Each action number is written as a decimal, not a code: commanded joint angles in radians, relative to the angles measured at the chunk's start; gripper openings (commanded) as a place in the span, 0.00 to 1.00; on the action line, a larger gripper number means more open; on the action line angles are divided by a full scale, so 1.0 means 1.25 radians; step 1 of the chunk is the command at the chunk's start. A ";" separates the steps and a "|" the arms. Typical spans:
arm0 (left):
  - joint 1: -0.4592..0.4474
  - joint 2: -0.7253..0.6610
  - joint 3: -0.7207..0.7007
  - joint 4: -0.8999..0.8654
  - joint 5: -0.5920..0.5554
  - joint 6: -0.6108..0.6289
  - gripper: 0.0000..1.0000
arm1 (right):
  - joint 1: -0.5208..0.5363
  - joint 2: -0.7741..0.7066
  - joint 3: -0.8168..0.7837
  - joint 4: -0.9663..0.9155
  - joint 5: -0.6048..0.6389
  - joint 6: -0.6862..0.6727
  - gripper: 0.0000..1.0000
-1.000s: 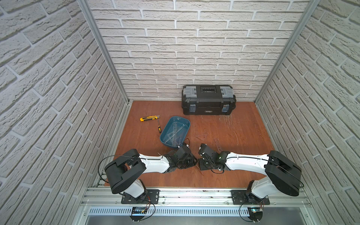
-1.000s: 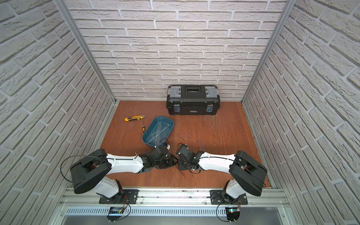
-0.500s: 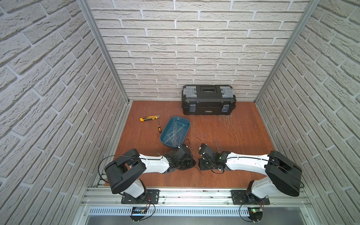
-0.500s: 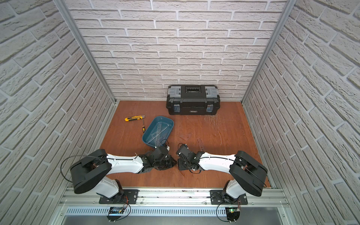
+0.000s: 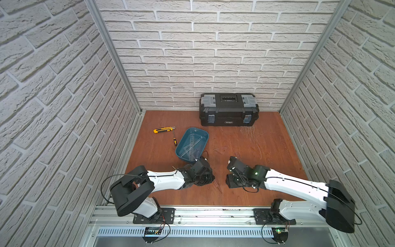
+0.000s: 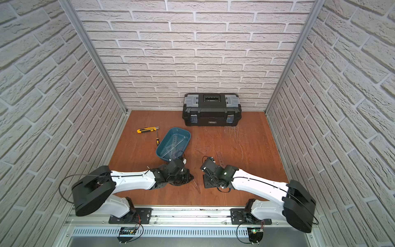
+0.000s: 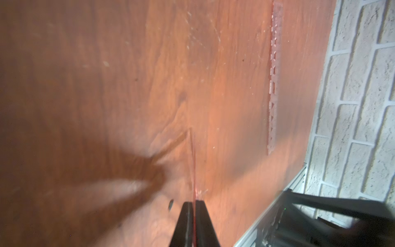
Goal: Put the scattered rulers into the storage box
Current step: Place the ruler in the storage box.
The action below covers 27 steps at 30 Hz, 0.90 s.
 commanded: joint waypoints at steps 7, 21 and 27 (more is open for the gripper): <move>0.209 -0.210 0.202 -0.392 0.048 0.225 0.00 | -0.173 -0.149 0.027 -0.102 -0.002 -0.081 0.55; 0.595 0.106 0.566 -0.623 0.374 0.640 0.00 | -0.210 0.003 0.067 0.012 -0.117 -0.109 0.53; 0.599 0.219 0.654 -0.669 0.379 0.697 0.00 | -0.231 -0.013 0.069 -0.001 -0.115 -0.118 0.53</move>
